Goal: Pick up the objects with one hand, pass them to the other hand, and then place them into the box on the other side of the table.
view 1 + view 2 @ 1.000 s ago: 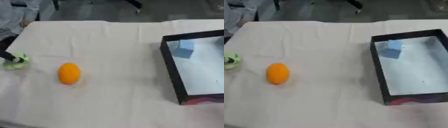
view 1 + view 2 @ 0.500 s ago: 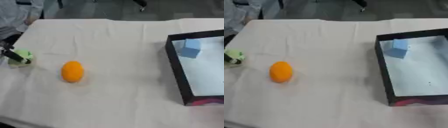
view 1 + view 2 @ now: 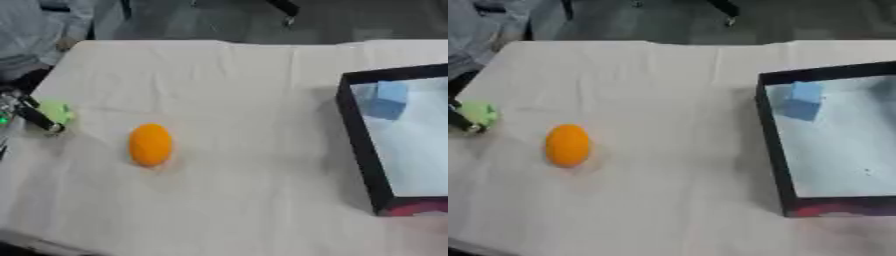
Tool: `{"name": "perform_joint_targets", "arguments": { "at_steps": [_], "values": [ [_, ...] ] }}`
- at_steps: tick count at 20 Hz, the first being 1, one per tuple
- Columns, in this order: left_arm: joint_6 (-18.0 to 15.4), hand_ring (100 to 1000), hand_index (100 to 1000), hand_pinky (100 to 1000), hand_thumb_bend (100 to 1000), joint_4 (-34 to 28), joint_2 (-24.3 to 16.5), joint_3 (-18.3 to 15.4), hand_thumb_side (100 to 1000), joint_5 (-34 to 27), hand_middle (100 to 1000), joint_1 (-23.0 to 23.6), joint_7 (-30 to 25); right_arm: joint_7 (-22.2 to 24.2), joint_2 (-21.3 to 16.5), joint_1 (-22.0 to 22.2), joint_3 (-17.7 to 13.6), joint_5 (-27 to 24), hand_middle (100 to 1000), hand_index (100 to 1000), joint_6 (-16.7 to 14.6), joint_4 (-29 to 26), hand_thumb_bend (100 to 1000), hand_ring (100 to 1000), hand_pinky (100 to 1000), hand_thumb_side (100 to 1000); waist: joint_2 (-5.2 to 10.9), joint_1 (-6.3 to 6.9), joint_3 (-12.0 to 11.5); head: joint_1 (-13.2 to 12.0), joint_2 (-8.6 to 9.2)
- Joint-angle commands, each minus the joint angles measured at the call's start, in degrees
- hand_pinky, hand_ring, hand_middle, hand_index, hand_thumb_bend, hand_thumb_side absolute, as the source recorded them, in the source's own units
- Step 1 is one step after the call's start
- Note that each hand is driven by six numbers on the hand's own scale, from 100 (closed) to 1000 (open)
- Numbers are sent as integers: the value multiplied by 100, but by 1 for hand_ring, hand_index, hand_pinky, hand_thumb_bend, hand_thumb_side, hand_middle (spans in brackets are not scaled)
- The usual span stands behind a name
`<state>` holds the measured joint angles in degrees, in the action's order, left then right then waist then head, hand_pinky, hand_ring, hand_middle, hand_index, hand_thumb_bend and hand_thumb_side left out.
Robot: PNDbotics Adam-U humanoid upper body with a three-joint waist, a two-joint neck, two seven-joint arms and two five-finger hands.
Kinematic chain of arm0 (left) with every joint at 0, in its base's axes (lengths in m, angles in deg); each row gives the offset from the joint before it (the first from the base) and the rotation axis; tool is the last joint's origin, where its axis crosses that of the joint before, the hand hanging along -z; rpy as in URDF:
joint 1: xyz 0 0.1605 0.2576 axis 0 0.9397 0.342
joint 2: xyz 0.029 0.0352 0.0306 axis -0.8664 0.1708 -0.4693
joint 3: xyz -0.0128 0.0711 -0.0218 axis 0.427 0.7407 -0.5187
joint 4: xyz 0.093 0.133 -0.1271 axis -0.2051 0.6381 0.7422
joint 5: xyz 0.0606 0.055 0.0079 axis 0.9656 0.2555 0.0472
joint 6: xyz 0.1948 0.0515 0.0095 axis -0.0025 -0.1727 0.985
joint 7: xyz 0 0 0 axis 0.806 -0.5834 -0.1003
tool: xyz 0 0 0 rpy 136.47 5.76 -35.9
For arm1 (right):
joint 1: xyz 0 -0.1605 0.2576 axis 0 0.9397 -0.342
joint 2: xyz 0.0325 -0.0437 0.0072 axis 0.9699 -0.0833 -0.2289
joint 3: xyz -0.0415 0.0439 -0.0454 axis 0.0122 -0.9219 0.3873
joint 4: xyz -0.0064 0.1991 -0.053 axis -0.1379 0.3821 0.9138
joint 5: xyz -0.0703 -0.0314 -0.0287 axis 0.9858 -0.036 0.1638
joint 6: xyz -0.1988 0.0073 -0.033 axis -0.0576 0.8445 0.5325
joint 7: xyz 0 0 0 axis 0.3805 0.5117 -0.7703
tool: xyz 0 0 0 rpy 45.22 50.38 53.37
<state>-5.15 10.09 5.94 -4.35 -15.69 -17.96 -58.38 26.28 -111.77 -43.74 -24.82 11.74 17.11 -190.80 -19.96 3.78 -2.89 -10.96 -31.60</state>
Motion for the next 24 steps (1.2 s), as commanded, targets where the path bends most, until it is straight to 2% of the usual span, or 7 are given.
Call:
{"name": "perform_joint_targets", "arguments": {
  "at_steps": [1,5,9,12,15,20,24],
  "values": [
    [-57,893,759,907,429,-4,-166,19,100,179,822,-90,-259,-14,-102,-27,-98,-4,1000,972,-5,-116,582,1000,983,299,21,-48,-1,2,55],
    [-109,899,729,903,345,17,-145,15,100,387,823,-96,-545,-25,-102,-11,-116,-31,1000,972,-6,-124,582,1000,984,299,29,-53,3,0,54],
    [-77,887,647,883,222,-9,-120,-20,100,525,795,-101,-593,-31,-103,1,-127,-58,1000,971,-12,-116,582,1000,984,298,44,-55,-2,37,33],
    [23,853,615,847,207,-52,-115,-32,100,619,750,-97,-421,-30,-109,9,-129,-77,1000,970,-15,-113,582,1000,984,298,65,-54,-8,70,19],
    [122,760,556,795,207,-123,-124,-9,100,756,663,-92,-177,-29,-114,21,-131,-102,1000,970,-13,-109,582,1000,985,297,93,-51,-19,90,15],
    [229,686,502,753,237,-267,-132,45,100,863,576,-73,166,-25,-123,44,-125,-145,1000,969,-4,-111,582,1000,984,297,151,-54,-38,149,-12],
    [160,662,512,738,349,-557,-208,138,100,871,567,-23,209,-28,-135,66,-121,-174,1000,969,3,-111,583,1000,984,297,195,-47,-62,181,-35]
  ]
}}
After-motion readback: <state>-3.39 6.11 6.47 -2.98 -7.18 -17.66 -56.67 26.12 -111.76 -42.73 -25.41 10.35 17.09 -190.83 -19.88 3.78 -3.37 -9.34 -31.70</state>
